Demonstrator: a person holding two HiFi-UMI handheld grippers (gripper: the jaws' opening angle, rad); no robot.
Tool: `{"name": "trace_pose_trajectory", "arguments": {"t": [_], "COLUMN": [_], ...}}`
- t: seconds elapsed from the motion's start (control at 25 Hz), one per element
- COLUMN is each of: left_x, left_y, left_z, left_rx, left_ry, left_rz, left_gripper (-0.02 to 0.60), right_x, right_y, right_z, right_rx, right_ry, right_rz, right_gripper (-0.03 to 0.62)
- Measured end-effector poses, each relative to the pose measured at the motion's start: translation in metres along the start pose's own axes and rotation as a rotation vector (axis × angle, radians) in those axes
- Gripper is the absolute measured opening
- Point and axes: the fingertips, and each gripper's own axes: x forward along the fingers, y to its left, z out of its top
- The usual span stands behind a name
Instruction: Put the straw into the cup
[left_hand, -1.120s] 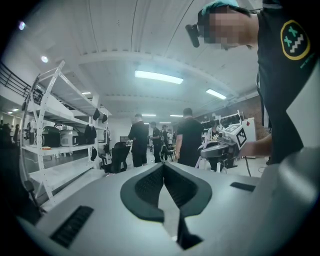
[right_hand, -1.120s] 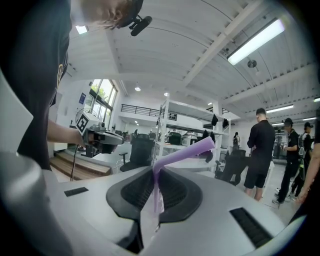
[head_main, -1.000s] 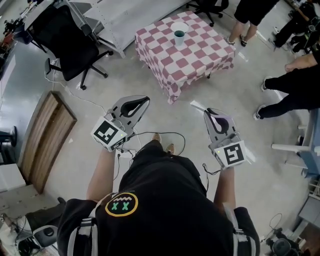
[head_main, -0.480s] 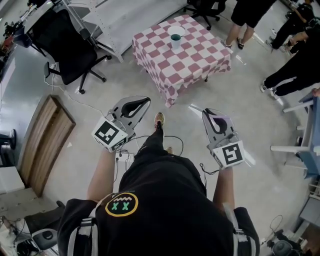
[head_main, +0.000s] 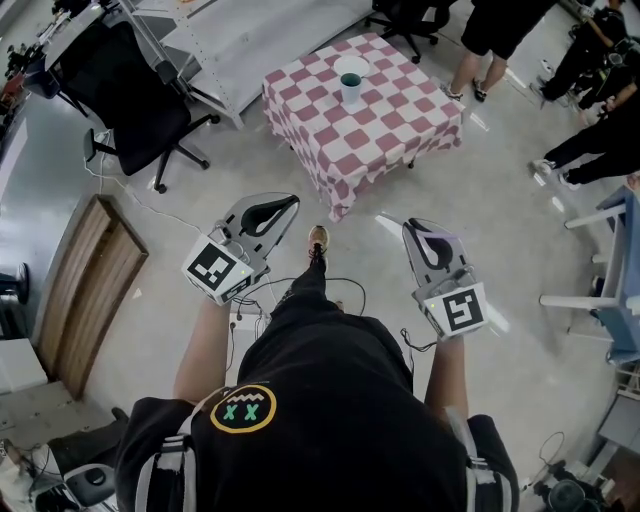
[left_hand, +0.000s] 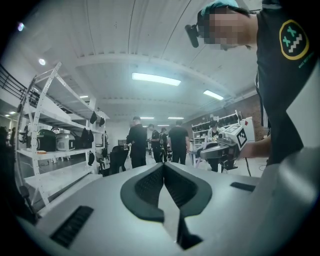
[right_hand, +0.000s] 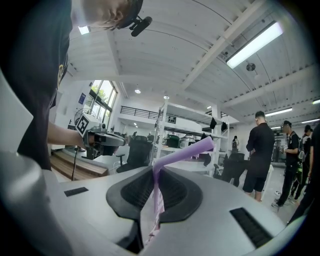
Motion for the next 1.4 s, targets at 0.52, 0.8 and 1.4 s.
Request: {"name": "trace_pose_trajectory", "arguments": {"t": [0.52,0.8,1.4], "left_x": [0.053,0.086,0.152], "left_y": [0.072,0.127,0.245], "left_z": [-0.016,-0.031,-0.046], "left_rx": [-0.023,-0.049,-0.078], "left_ry": [-0.012,0.000,0.016], "left_rz": [-0.016,-0.021,-0.059], "left_gripper": [0.018,0.018,0.018], "right_x": [0.065,0.116,0.231], "right_y": [-0.054,-0.089,-0.160], "right_z": [-0.002,-0.012,-0.007], "right_rx": [0.006,0.022,0.041], "right_ry": [0.010,0.036,0.074], "right_rz": [-0.020,-0.020,-0.028], "right_gripper": [0.051,0.052,0.052]}}
